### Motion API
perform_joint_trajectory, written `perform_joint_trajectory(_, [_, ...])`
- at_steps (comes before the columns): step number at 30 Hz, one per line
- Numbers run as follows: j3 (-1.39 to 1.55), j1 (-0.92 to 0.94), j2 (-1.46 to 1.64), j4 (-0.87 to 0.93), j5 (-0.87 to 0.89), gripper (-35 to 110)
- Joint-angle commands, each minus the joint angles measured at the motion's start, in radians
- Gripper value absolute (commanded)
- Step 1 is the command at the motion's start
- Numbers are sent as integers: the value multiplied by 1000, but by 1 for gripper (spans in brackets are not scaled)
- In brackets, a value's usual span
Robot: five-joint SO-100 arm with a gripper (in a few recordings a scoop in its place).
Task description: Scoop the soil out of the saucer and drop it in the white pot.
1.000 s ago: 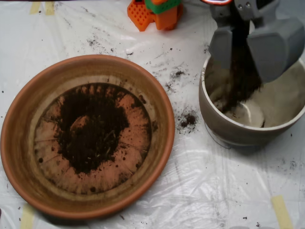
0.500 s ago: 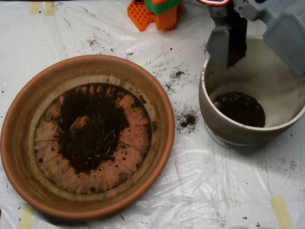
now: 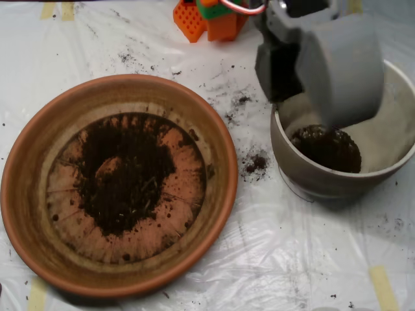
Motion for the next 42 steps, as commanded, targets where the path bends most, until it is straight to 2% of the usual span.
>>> perform_joint_trajectory(1, [-69, 143, 100, -17, 78, 49])
perform_joint_trajectory(9, [140, 472, 106, -103, 141, 50])
perform_joint_trajectory(15, [376, 617, 51, -227, 106, 50])
perform_joint_trajectory(27, [405, 735, -229, -281, 81, 50])
perform_joint_trajectory(36, [183, 704, -543, -189, 52, 55])
perform_joint_trajectory(42, [61, 683, -643, -160, 48, 53])
